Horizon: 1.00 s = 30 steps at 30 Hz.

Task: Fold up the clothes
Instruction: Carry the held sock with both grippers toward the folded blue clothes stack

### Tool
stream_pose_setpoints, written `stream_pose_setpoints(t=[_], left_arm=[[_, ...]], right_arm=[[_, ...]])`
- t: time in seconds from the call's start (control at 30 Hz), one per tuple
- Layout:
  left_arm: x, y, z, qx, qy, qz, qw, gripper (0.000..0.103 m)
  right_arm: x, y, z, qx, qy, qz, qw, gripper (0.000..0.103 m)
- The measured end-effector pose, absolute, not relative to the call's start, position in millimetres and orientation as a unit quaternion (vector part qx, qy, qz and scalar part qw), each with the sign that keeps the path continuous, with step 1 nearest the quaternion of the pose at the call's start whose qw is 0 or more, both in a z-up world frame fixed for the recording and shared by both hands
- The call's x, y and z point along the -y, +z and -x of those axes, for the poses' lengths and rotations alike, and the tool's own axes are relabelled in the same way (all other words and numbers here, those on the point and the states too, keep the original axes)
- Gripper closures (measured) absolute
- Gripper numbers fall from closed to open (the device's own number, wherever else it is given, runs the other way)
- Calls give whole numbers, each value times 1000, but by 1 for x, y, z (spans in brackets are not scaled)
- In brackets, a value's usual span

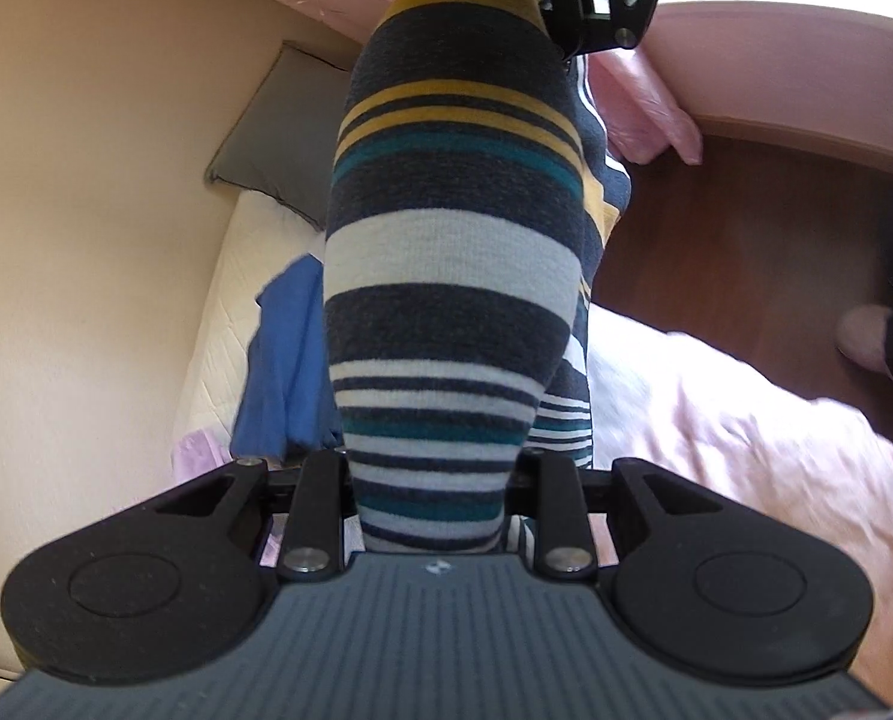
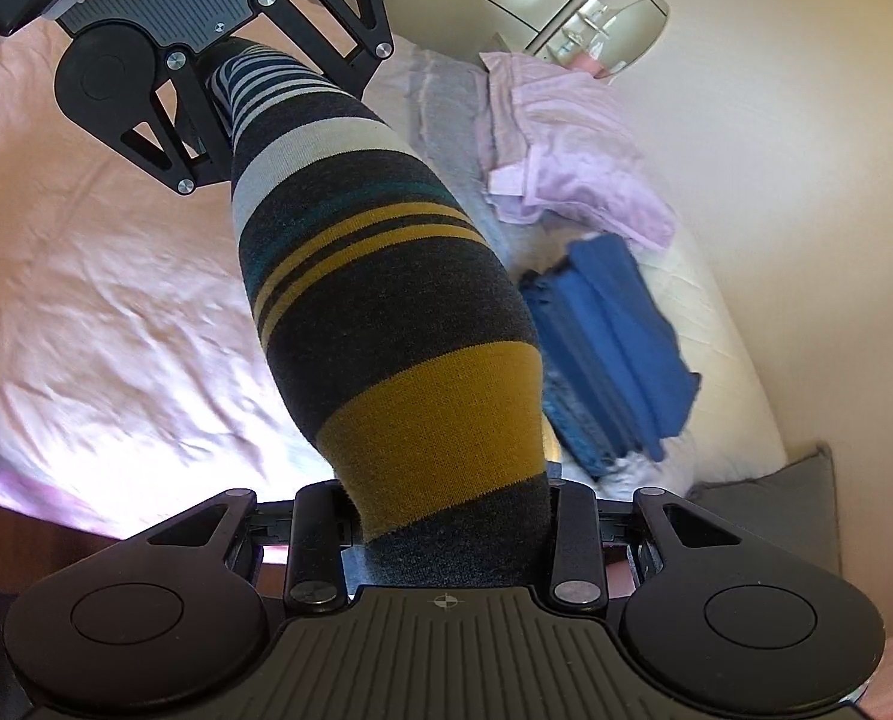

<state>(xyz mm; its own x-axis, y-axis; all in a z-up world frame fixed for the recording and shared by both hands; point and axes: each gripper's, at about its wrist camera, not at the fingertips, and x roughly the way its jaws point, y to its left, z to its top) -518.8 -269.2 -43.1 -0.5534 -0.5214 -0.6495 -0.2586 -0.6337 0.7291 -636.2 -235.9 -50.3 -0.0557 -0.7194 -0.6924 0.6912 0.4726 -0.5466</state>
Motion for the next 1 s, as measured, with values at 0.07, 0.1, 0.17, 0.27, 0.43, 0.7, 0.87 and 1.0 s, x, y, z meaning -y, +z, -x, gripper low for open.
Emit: stream_pose_setpoints(t=[0.07,0.1,0.17,0.27,0.43,0.7,0.87,1.0], left_arm=[[277,-37,540,422,-775,-461,89,79],[281,-34,550,424,-775,-459,91,79],[292,-27,566,432,-774,-454,93,79],[312,-16,586,447,-770,-444,96,79],[359,-4,614,476,-765,-421,110,79],[455,24,662,485,-776,-380,138,79],[512,41,681,499,-768,-368,160,79],[556,49,707,507,-756,-370,189,79]], right_arm=[[243,-43,663,-513,-516,22,686,69],[246,-40,672,-511,-518,24,685,69],[254,-34,690,-506,-523,27,685,69],[269,-23,714,-497,-530,31,686,69],[306,-2,741,-488,-543,56,681,68],[386,43,778,-492,-556,88,664,68],[441,70,800,-485,-559,119,662,68],[486,85,825,-475,-553,142,669,68]])
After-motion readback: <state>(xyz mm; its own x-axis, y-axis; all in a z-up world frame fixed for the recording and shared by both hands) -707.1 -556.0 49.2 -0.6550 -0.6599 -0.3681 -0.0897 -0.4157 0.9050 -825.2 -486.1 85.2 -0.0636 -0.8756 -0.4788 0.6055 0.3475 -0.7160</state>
